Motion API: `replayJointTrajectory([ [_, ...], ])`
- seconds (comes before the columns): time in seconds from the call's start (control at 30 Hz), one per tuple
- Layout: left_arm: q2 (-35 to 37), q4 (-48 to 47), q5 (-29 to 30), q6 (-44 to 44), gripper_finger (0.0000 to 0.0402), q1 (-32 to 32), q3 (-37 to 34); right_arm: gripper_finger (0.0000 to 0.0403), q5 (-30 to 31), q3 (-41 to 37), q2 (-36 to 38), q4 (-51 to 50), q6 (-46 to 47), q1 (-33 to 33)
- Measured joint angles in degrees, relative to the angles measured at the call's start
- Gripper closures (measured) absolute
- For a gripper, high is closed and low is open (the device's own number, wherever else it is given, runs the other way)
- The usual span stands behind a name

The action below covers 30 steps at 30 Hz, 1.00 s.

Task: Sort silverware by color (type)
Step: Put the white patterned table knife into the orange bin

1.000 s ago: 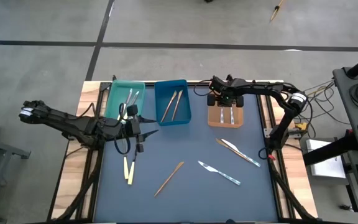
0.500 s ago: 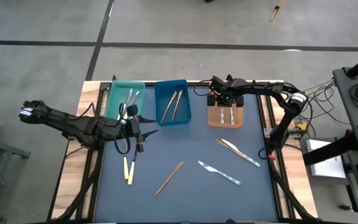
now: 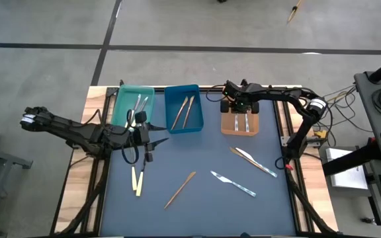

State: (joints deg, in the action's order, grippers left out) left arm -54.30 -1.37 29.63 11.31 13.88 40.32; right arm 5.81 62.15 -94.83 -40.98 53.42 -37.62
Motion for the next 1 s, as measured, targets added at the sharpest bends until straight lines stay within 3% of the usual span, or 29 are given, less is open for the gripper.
replayJointTrajectory([
  [1.0, 0.0, 0.0, 0.0, 0.0, 0.0248, 0.0, 0.0, 0.0378, -2.8, 0.0, 0.0, 1.2, -1.2, 0.0],
])
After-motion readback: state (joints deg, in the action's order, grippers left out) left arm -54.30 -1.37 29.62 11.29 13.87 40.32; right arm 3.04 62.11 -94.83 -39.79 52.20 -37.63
